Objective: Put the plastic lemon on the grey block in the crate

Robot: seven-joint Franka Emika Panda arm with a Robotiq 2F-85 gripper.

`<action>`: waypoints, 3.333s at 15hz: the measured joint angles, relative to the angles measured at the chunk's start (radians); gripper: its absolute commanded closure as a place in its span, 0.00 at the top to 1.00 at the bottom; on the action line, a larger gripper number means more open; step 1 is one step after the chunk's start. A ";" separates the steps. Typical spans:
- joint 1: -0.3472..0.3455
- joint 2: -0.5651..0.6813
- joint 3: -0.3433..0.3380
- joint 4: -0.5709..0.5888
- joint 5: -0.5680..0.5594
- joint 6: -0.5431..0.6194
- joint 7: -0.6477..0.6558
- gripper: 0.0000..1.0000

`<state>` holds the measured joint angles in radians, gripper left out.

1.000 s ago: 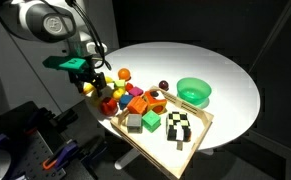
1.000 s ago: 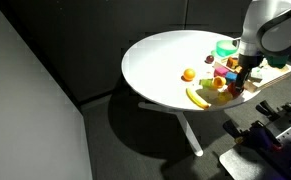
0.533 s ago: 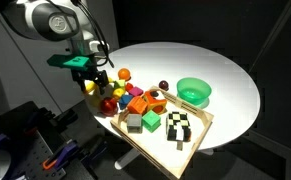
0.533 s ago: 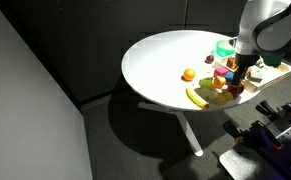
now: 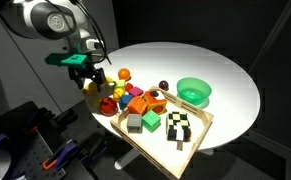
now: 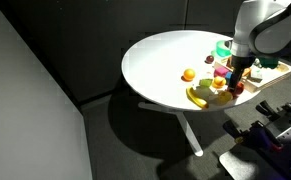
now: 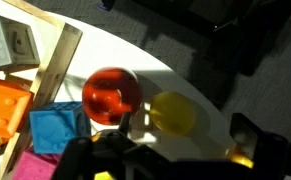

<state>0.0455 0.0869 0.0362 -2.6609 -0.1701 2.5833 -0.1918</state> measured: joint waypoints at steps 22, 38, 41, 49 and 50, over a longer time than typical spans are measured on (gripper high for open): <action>0.007 0.114 -0.009 0.068 -0.041 0.000 0.001 1.00; 0.007 0.140 -0.010 0.078 -0.047 0.000 0.001 1.00; 0.007 0.144 -0.007 0.078 -0.047 0.000 0.001 1.00; 0.008 0.179 0.009 0.094 -0.047 0.000 0.001 1.00; 0.008 0.187 0.010 0.100 -0.047 0.002 0.001 1.00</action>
<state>0.0536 0.2739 0.0465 -2.5611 -0.2174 2.5849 -0.1904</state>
